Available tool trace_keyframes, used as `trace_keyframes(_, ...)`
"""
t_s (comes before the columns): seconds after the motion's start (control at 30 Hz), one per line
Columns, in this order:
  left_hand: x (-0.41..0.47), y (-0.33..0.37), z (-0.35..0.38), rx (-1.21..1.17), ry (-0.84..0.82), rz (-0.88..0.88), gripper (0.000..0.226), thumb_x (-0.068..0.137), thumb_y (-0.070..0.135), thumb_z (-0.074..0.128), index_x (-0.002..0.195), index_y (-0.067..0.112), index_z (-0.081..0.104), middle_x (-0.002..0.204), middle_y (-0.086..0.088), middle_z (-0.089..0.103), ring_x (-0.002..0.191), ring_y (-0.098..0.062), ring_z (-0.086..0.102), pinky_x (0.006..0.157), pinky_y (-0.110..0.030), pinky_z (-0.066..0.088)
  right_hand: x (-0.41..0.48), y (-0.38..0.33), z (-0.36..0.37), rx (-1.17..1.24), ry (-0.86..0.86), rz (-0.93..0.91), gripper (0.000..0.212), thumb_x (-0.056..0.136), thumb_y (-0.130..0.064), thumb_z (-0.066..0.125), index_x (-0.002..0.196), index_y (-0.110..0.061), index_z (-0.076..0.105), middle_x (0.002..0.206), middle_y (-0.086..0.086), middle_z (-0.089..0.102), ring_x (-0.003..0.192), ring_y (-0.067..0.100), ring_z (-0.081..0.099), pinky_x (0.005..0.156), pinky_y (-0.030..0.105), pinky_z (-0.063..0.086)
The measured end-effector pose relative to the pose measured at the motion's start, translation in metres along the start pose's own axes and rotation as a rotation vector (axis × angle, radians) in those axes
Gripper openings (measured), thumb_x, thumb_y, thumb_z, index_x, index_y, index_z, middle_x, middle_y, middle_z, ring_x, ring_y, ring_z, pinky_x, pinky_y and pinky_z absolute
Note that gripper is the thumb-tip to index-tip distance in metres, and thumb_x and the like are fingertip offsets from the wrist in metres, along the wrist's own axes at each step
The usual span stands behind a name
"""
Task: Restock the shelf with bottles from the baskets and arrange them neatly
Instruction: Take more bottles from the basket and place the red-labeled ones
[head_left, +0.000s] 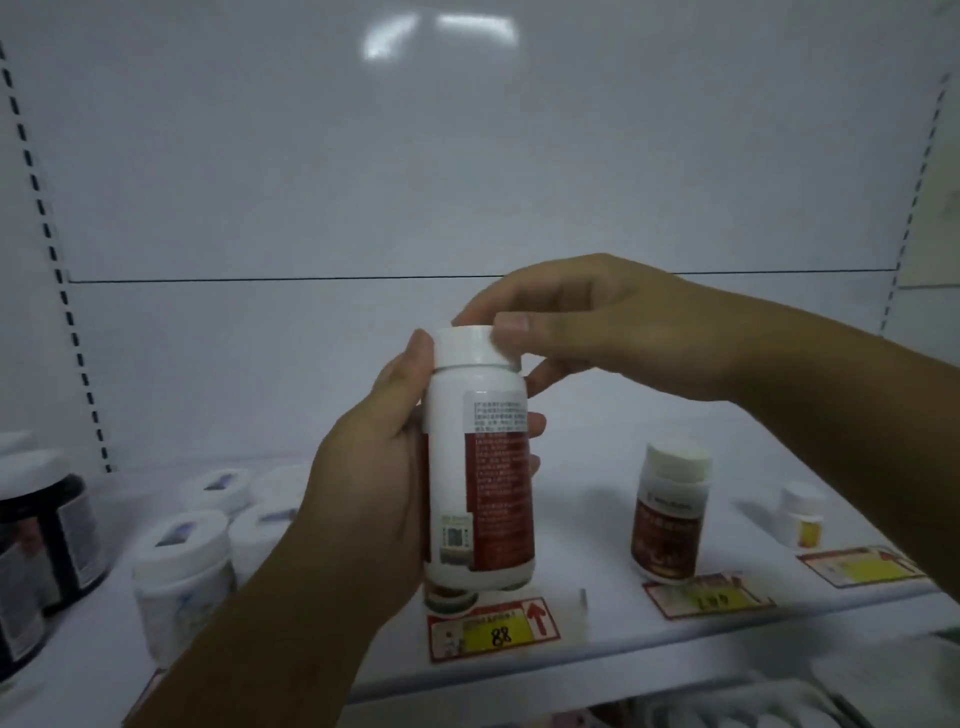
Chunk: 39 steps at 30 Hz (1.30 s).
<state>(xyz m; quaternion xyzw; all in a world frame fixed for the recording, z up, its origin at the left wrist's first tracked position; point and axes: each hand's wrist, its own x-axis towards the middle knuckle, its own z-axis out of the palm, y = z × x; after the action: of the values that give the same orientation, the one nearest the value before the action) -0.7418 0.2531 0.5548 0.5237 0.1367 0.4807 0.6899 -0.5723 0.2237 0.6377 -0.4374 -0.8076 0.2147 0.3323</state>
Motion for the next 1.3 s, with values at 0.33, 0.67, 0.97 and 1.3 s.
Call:
trace_keyframes(0.33,0.041,-0.054,0.103,0.189,0.014,0.052,0.051,0.07,0.062,0.047,0.09,0.025,0.075,0.088,-0.008,0.076,0.076,-0.026,0.074,0.058,-0.035,0.059,-0.061,0.042,-0.064,-0.069,0.136,-0.017,0.044,0.065,-0.059,0.061,0.09,-0.024,0.069,0.082,-0.004,0.072,0.071,0.007,0.067,0.067,0.023,0.056)
trace_keyframes(0.67,0.059,-0.086,0.138,0.369,0.103,0.124,0.07,0.053,0.034,0.074,0.119,0.017,0.057,0.105,-0.005,0.074,0.098,-0.023,0.07,0.083,-0.037,0.058,-0.079,0.085,-0.117,0.225,0.185,-0.019,0.049,0.057,-0.058,0.062,0.092,-0.023,0.061,0.094,-0.004,0.069,0.083,0.009,0.069,0.065,0.024,0.055)
trace_keyframes(0.97,0.063,-0.085,0.144,0.551,-0.005,0.102,0.042,0.069,0.036,0.069,0.109,0.027,0.063,0.105,0.006,0.074,0.099,-0.01,0.069,0.076,-0.021,0.057,-0.097,0.091,-0.142,0.174,0.131,-0.035,0.033,0.069,-0.042,0.065,0.093,-0.021,0.07,0.089,-0.01,0.073,0.083,0.003,0.069,0.059,0.015,0.053)
trace_keyframes(1.3,0.06,-0.091,0.101,1.492,0.044,0.104,0.039,0.084,0.033,0.064,0.122,0.037,0.057,0.12,0.017,0.059,0.097,0.002,0.053,0.08,-0.011,0.04,-0.101,0.151,-0.101,-0.109,0.093,0.385,0.019,0.075,-0.015,0.073,0.092,-0.014,0.066,0.093,0.001,0.068,0.08,0.013,0.067,0.059,0.016,0.055)
